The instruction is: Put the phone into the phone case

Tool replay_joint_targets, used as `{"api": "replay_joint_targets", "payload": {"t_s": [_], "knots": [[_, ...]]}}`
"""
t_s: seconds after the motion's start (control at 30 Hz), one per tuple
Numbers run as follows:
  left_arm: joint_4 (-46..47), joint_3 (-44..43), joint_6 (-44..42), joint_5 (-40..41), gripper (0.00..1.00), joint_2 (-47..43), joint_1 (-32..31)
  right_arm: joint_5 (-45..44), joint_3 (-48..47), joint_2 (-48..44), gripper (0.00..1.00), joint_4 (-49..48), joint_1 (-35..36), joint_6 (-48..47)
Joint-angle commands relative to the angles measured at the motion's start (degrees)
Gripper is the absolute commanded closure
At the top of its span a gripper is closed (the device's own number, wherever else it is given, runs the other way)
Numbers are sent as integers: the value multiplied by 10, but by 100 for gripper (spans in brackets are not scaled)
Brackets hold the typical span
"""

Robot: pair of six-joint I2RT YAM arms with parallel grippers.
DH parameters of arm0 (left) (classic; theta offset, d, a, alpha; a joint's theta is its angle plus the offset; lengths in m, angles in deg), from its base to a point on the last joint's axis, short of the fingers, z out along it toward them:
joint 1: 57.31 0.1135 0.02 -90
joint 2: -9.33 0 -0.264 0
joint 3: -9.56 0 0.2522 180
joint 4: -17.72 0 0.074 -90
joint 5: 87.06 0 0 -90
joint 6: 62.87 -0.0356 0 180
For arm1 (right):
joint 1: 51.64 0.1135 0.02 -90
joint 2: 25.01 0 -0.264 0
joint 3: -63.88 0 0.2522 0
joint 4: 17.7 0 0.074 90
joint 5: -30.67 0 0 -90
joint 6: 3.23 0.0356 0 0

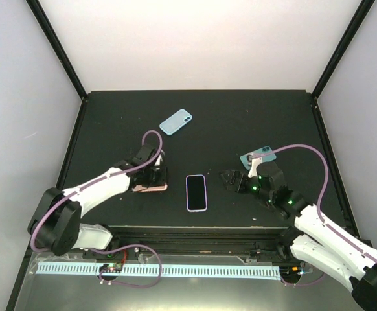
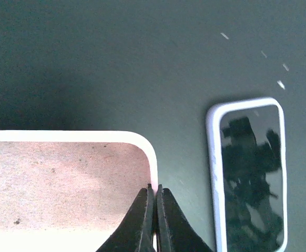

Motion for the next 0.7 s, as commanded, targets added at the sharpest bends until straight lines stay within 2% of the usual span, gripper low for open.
{"api": "replay_joint_targets", "payload": {"t_s": [0.0, 0.1, 0.37, 0.57, 0.67], "knots": [[24, 24, -71, -59, 98, -45, -58, -53, -17, -21, 0, 48, -4, -34], [28, 33, -78, -75, 99, -72, -99, -64, -20, -29, 0, 64, -4, -42], [-2, 45, -84, -49, 98, -84, -197, -56, -9, -25, 0, 70, -3, -43], [-26, 58, -87, -41, 98, -76, -240, -46, -19, -6, 0, 75, -3, -61], [-23, 71, -78, -40, 92, -88, -252, -50, -34, 0, 0, 91, -3, -77]]}}
